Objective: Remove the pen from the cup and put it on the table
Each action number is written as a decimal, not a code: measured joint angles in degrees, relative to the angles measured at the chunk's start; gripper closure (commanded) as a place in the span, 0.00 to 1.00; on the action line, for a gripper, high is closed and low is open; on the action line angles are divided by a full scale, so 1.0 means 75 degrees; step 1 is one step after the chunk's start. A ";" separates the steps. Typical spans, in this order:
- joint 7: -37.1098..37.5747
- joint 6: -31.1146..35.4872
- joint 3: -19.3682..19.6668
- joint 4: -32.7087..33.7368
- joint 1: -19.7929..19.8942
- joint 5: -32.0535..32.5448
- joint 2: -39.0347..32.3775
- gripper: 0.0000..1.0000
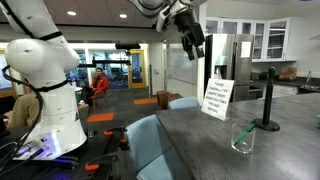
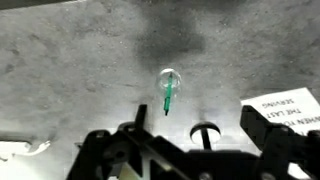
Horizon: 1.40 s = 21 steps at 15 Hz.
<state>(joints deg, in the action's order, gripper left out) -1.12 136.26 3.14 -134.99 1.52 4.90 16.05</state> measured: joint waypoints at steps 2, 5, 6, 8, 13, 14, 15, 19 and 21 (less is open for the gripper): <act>0.0006 0.0614 0.0026 0.0592 0.0012 -0.0192 -0.1116 0.00; 0.0038 0.1315 0.0026 0.1600 0.0024 -0.0294 -0.2698 0.00; 0.0010 0.1337 0.0025 0.1948 0.0026 -0.0294 -0.3157 0.00; -0.0207 0.1316 0.0022 0.2570 0.0042 -0.0295 -0.3921 0.00; -0.0575 0.0893 0.0023 0.3563 0.0235 -0.0292 -0.5122 0.30; -0.0579 0.0816 0.0022 0.3706 0.0259 -0.0292 -0.5283 0.39; -0.0579 0.0761 0.0022 0.3842 0.0269 -0.0292 -0.5441 0.46; -0.0579 0.0564 -0.0028 0.4324 0.0269 -0.0292 -0.6031 0.60; -0.0576 0.0468 -0.0059 0.4557 0.0268 -0.0292 -0.6318 0.52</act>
<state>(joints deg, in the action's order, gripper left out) -5.44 139.77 2.70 -100.81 3.52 2.71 -31.33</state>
